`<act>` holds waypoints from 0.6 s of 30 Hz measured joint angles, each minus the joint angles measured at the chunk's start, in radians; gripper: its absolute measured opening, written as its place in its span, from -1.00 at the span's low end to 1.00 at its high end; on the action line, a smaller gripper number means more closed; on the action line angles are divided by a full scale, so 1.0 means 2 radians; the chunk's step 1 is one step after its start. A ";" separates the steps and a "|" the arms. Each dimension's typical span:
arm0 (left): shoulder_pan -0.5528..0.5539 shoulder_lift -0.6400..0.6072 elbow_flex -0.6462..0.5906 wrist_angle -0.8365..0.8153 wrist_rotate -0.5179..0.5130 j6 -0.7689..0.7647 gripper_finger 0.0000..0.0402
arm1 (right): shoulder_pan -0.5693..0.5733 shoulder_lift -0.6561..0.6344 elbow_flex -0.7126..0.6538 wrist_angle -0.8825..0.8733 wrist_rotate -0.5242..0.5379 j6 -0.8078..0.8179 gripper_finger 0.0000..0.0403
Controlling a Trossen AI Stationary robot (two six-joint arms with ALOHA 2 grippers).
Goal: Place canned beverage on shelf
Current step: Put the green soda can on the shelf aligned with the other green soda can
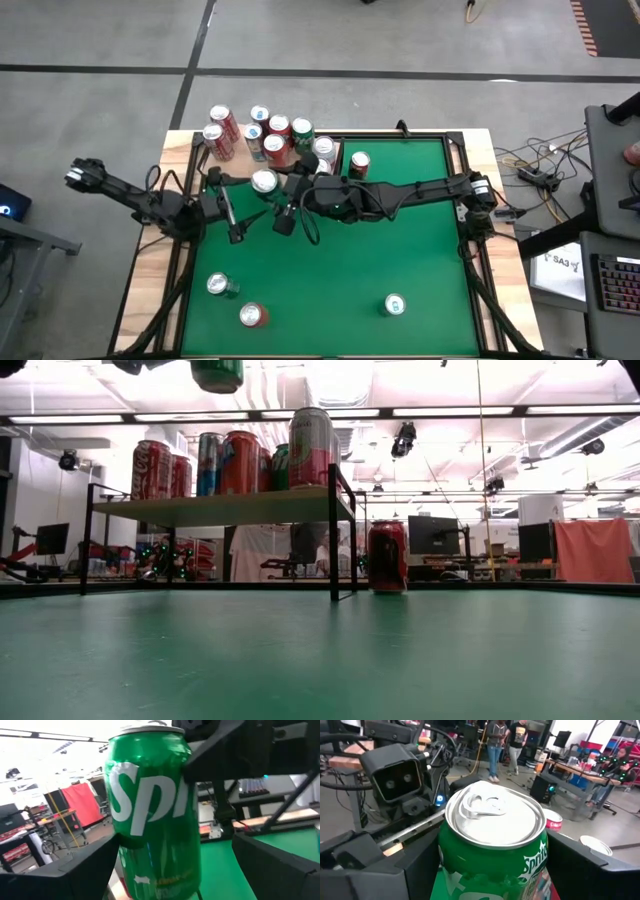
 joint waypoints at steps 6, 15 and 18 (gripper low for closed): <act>0.008 0.018 0.000 0.029 0.011 0.000 0.86 | 0.001 0.002 -0.002 0.010 -0.017 0.000 0.45; 0.010 0.050 0.015 0.039 0.007 0.004 0.85 | 0.001 0.010 -0.002 0.022 -0.028 -0.010 0.45; 0.010 0.059 0.019 0.041 -0.006 0.011 0.79 | 0.001 0.011 -0.003 0.020 -0.028 -0.010 0.45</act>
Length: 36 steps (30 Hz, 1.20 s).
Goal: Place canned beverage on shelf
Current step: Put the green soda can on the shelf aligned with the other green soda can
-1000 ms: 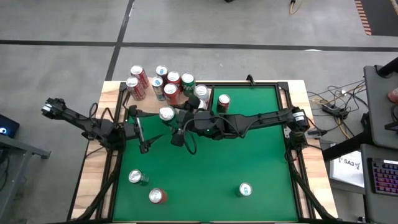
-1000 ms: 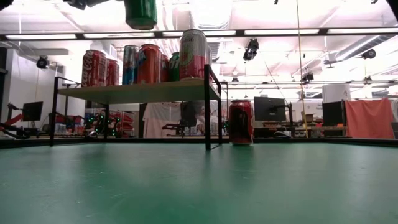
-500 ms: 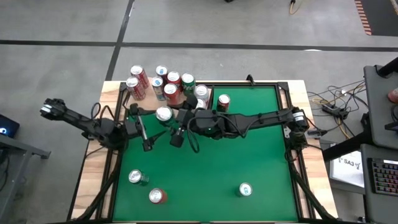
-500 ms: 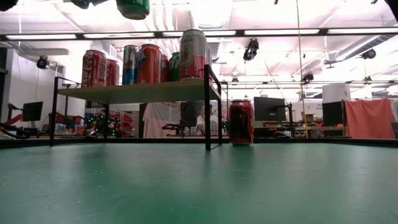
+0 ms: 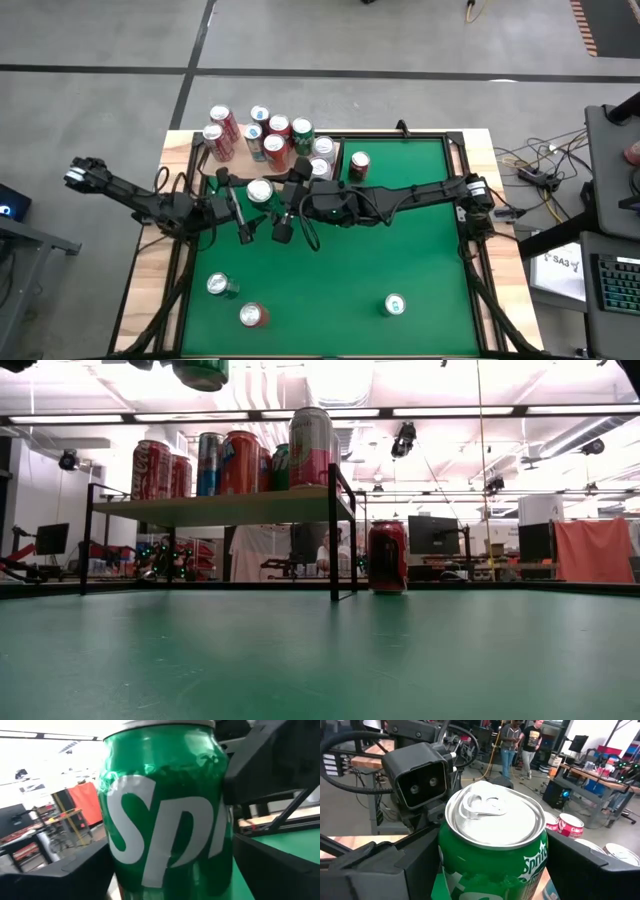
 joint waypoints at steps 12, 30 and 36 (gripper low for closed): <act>0.000 -0.001 0.000 -0.009 -0.016 0.007 0.43 | 0.002 0.000 0.001 0.004 0.003 -0.002 0.70; 0.082 0.034 -0.030 0.028 -0.015 -0.026 0.43 | 0.003 -0.004 0.104 -0.172 0.031 0.037 0.75; 0.111 0.077 -0.049 0.114 -0.009 -0.035 0.43 | 0.003 -0.005 0.127 -0.203 0.035 0.038 0.71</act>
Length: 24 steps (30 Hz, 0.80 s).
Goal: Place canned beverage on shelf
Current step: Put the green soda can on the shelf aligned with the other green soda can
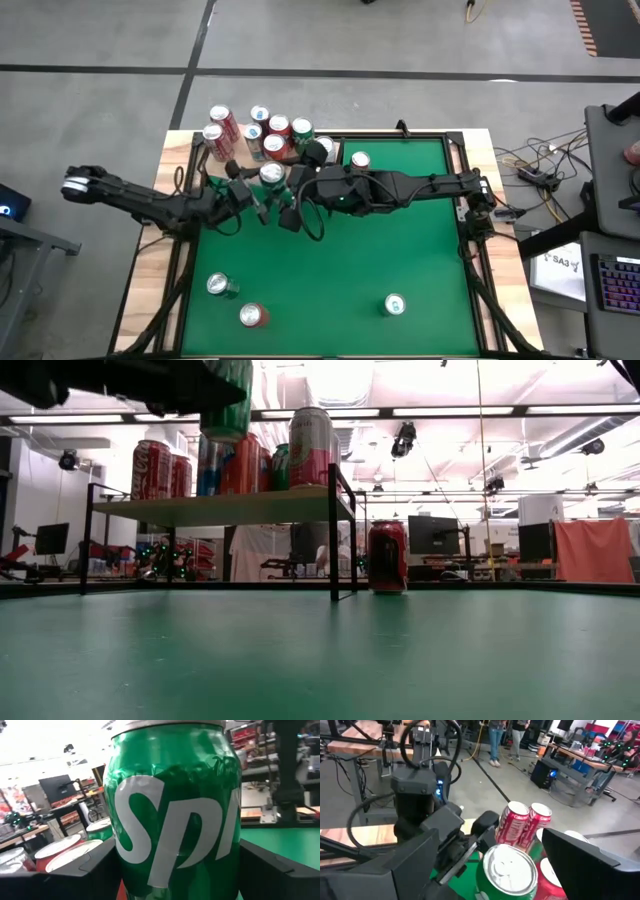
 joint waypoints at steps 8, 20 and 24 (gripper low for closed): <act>0.029 0.064 -0.020 0.092 -0.001 -0.018 0.43 | 0.000 0.000 -0.003 -0.004 0.000 -0.001 0.67; 0.051 0.166 -0.025 0.179 -0.001 -0.027 0.43 | 0.000 0.000 -0.004 -0.004 -0.001 -0.003 0.67; 0.053 0.186 -0.025 0.207 -0.002 -0.028 0.43 | 0.000 0.000 -0.004 -0.004 -0.001 -0.003 0.67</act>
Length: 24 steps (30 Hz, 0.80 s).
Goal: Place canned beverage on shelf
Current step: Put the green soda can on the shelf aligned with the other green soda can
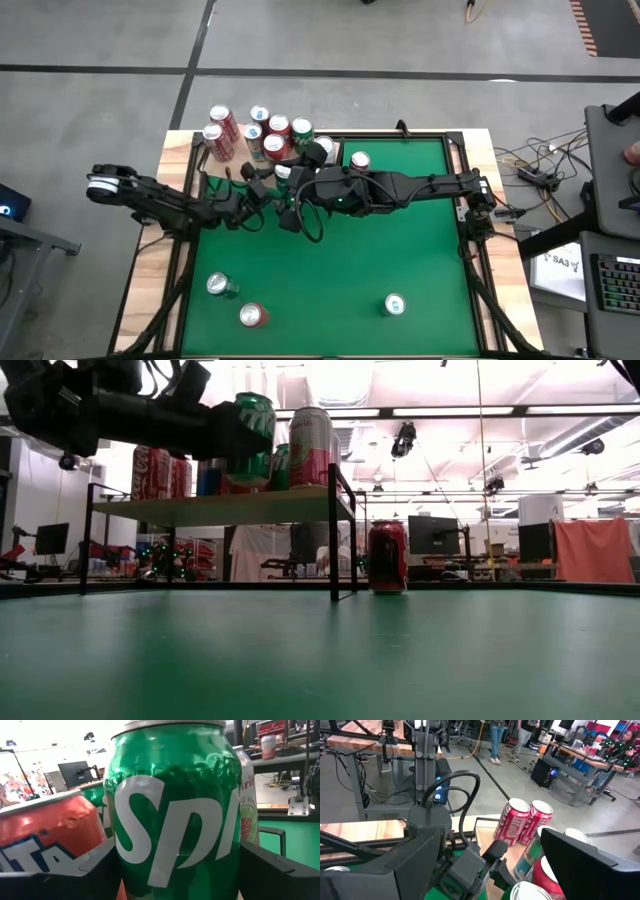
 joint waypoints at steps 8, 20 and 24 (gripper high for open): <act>0.009 0.018 0.000 0.019 0.000 -0.016 0.43 | 0.000 0.000 0.000 -0.008 0.000 0.001 0.67; 0.014 0.021 0.000 0.018 0.000 -0.021 0.43 | 0.000 0.001 0.000 -0.010 0.000 0.002 0.67; 0.014 0.021 0.000 0.016 0.000 -0.021 0.44 | 0.000 0.001 0.000 -0.010 0.000 0.002 0.67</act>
